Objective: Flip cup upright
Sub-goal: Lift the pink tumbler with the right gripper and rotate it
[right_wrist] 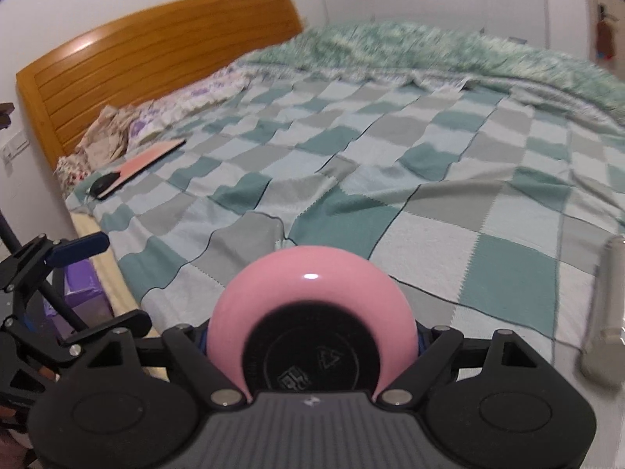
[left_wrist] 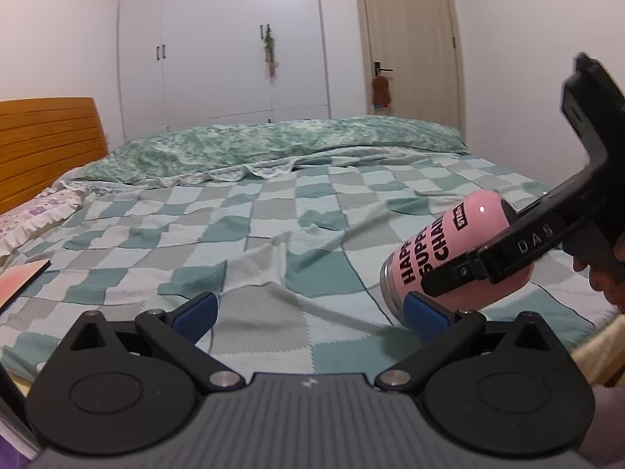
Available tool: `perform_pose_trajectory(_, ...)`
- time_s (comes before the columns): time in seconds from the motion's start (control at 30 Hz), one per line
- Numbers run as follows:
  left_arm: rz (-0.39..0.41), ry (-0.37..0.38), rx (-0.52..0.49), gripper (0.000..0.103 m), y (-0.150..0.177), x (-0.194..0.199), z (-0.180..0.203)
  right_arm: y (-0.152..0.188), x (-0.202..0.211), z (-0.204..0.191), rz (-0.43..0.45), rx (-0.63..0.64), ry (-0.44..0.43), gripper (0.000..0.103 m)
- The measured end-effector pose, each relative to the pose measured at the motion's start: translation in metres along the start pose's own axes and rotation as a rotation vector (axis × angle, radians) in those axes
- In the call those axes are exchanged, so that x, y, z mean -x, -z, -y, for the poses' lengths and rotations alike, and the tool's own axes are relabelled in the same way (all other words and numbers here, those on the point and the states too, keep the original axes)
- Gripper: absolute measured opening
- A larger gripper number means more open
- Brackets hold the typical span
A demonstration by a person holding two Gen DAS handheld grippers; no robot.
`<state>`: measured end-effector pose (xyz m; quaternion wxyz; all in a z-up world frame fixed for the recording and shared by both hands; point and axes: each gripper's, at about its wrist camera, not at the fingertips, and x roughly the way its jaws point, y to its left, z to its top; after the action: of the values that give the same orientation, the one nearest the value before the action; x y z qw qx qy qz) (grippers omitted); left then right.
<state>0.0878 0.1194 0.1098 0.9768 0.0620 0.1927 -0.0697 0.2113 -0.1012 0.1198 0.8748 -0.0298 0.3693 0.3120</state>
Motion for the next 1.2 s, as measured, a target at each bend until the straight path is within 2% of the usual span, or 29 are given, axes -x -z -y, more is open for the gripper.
perform_pose_trajectory(0.13,-0.007,0.049,-0.007,0.103,0.006,0.005,0.005,0.029,0.017,-0.014,0.098,0.022,0.104,0.083)
perform_pose_trajectory(0.3,-0.015,0.095,-0.025,0.103,0.016,0.006,0.010,0.065,0.019,-0.025,0.196,0.019,0.276,0.083)
perform_pose_trajectory(0.4,-0.025,0.109,-0.022,0.103,0.022,0.003,0.009,0.080,0.011,-0.042,0.278,0.105,0.427,0.083)
perform_pose_trajectory(0.47,-0.030,0.111,-0.021,0.103,0.025,0.003,0.007,0.086,0.000,-0.050,0.289,0.148,0.488,0.083)
perform_pose_trajectory(0.67,-0.039,0.097,-0.006,0.103,0.032,0.003,-0.007,0.092,-0.023,-0.067,0.220,0.155,0.494,0.083)
perform_pose_trajectory(0.87,-0.042,0.076,-0.005,0.103,0.028,0.005,-0.016,0.092,-0.026,-0.063,0.153,0.068,0.425,0.084)
perform_pose_trajectory(0.97,-0.046,0.060,-0.010,0.103,0.025,0.008,-0.014,0.088,-0.017,-0.054,0.141,-0.001,0.358,0.088)
perform_pose_trajectory(1.03,-0.044,0.051,-0.010,0.103,0.021,0.011,-0.012,0.084,-0.004,-0.047,0.148,-0.063,0.304,0.103)
perform_pose_trajectory(1.13,-0.048,0.042,-0.007,0.103,0.016,0.015,-0.006,0.079,0.025,-0.033,0.193,-0.149,0.218,0.103)
perform_pose_trajectory(1.2,-0.060,0.037,0.001,0.103,0.012,0.014,0.000,0.077,0.045,-0.021,0.221,-0.171,0.193,0.103)
